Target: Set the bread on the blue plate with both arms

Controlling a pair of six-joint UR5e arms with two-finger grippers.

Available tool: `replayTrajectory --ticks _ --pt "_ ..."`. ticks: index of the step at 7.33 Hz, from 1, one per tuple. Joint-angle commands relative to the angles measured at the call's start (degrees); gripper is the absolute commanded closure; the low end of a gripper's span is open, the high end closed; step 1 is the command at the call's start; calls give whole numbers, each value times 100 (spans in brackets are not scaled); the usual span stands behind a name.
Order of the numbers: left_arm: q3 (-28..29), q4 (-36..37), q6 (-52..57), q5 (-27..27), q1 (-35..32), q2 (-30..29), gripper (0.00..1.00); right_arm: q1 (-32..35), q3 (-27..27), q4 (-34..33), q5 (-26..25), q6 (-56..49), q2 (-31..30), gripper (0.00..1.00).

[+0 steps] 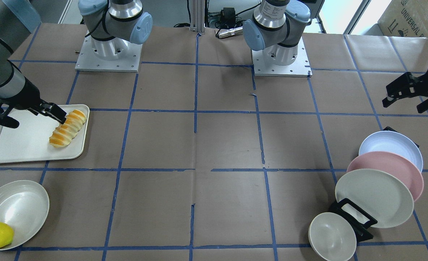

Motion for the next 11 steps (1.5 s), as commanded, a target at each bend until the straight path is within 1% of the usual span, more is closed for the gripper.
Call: replayTrajectory --ticks 1,2,3,4,6,7,8,9,10,11 --pt "166 51 948 -285 783 -605 0 -159 749 -862 18 9 15 7" --pt "358 43 1509 -442 1152 -965 0 -186 759 -865 18 26 103 7" --pt "534 51 1941 -522 1538 -1326 0 -229 759 -882 18 27 260 11" --pt "858 51 2110 -532 1673 -1782 0 -343 768 -1117 1 27 375 14" --pt "1744 34 2349 -445 1665 -2731 0 -388 777 -1478 18 27 691 14" --pt "1940 25 2349 -418 1596 -3127 1 -388 881 -1497 114 27 701 14" --pt "1907 42 2341 -418 1499 -3401 1 -379 1056 -1785 133 27 701 14" --pt "1829 43 2314 -418 1272 -3438 1 -379 1162 -1979 202 27 701 14" --pt "1758 34 2323 -418 1200 -3447 1 -379 1137 -1989 220 -8 701 18" --pt "1601 43 2332 -409 1208 -3439 1 -379 1146 -2007 221 -35 710 55"
